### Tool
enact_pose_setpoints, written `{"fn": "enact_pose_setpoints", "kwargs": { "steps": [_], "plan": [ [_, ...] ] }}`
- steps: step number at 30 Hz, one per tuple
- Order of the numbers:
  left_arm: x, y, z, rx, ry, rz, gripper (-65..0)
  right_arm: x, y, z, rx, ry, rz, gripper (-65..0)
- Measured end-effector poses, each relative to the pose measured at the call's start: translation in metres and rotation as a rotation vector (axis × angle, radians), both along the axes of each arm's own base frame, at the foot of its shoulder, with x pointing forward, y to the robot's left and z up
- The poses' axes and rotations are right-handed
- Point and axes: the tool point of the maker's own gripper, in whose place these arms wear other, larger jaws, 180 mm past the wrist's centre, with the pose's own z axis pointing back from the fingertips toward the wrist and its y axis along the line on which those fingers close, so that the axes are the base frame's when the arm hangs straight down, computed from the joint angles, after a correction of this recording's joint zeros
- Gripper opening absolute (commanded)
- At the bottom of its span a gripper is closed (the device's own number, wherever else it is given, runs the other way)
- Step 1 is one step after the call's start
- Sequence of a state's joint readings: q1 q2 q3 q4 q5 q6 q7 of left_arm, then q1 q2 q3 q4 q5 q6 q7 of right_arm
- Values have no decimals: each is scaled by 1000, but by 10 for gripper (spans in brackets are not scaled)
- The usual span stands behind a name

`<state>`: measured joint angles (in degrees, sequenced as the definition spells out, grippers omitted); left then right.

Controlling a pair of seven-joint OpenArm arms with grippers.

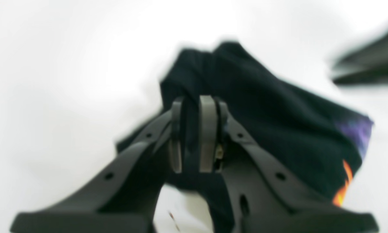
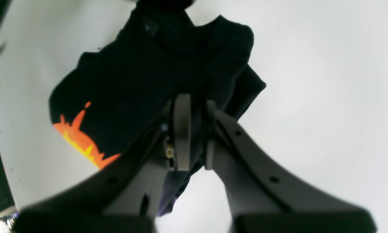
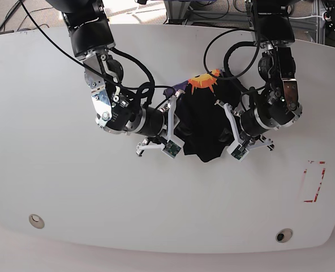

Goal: Layout the t-shirt on the table in an organized manner, then fold the t-shirt properly
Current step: 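Lift the shirt bundle with both grippers and fold it over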

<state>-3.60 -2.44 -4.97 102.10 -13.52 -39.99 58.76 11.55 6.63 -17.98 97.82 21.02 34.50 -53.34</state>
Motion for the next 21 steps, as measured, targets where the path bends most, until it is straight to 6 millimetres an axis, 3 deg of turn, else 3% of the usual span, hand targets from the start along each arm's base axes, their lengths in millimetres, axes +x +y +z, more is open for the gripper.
{"fn": "enact_pose_setpoints", "kwargs": {
  "steps": [5, 10, 21],
  "plan": [
    [-28, 2, -26, 7, 80, 6, -594, 11, 9, -9, 67, 19, -14, -591],
    [-41, -11, -40, -67, 102, 6, -594, 3, 18, -34, 89, 71, 5, -591],
    [-37, -17, -77, -193, 162, 35, -596, -33, 13, -70, 102, 159, -8, -591]
  ]
}}
